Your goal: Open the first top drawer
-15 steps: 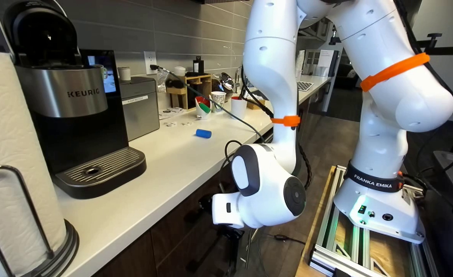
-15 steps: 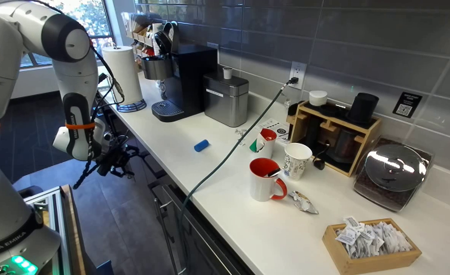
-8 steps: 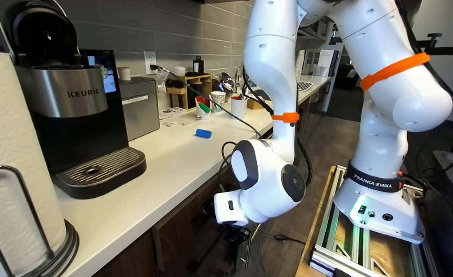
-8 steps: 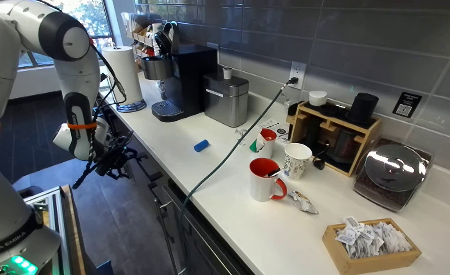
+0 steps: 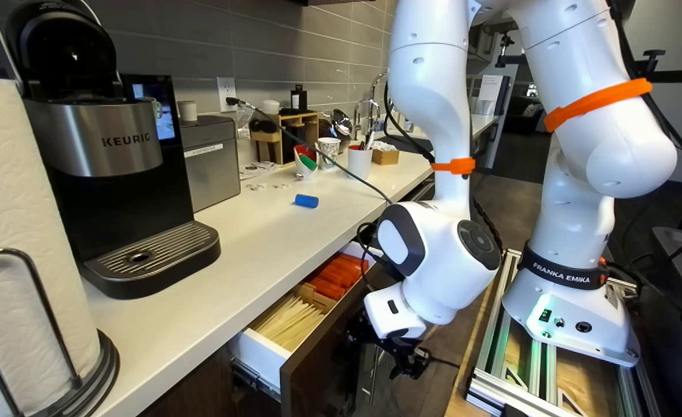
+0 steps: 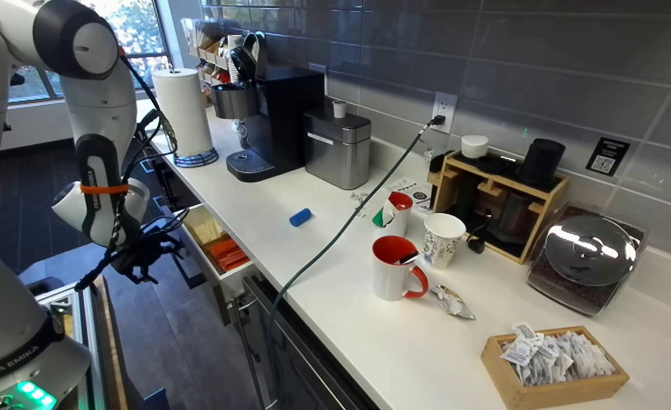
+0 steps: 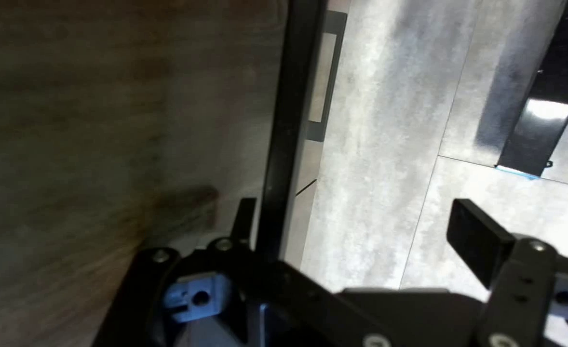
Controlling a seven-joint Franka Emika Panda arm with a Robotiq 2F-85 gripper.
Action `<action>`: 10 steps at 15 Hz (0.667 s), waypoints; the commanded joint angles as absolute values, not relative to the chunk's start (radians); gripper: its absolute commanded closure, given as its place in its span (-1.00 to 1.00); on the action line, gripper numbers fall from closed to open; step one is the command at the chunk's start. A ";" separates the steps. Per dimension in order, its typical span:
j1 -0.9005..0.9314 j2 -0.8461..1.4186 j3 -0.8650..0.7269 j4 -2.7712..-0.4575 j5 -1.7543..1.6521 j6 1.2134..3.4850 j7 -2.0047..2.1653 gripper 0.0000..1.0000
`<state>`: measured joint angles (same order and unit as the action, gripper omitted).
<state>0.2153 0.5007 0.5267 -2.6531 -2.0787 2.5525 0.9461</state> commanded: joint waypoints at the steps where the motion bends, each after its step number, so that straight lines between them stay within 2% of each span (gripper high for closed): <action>1: 0.161 0.394 0.530 -2.761 -2.033 2.643 0.940 -1.00; 6: 0.104 0.234 0.514 -2.843 -2.004 2.782 0.945 -1.00; 7: 0.143 0.307 0.436 -2.759 -2.014 2.789 0.922 -1.00; 8: 0.095 0.281 0.447 -2.775 -2.011 2.800 0.900 -1.00; 10: 0.117 0.240 0.379 -2.773 -2.041 2.867 0.919 -1.00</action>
